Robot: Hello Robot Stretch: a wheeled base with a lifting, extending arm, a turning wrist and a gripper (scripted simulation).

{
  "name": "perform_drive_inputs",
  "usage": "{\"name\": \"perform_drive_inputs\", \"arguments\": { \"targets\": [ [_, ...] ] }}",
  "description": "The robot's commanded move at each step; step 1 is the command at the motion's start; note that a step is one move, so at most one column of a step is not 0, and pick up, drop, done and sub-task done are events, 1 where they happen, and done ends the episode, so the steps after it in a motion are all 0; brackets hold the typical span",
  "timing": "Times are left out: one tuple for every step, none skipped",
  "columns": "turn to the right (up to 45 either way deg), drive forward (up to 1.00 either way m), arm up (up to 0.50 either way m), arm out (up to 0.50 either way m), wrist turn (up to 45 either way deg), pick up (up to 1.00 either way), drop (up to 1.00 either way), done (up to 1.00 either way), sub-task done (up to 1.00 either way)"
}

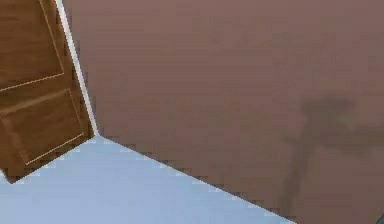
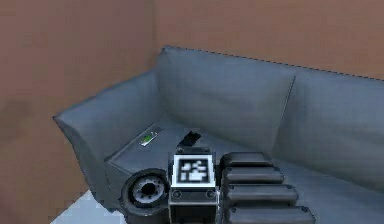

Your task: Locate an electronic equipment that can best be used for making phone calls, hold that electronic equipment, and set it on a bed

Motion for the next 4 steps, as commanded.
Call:
{"name": "perform_drive_inputs", "arguments": {
  "targets": [
    [-45.0,0.00,0.00,0.00,0.0,0.00,0.00,0.00,0.00],
    [-21.0,0.00,0.00,0.00,0.0,0.00,0.00,0.00,0.00],
    [0.0,1.00,0.00,0.00,0.0,0.00,0.00,0.00,0.00],
    [0.0,0.80,0.00,0.00,0.0,0.00,0.00,0.00,0.00]
  ]
}}
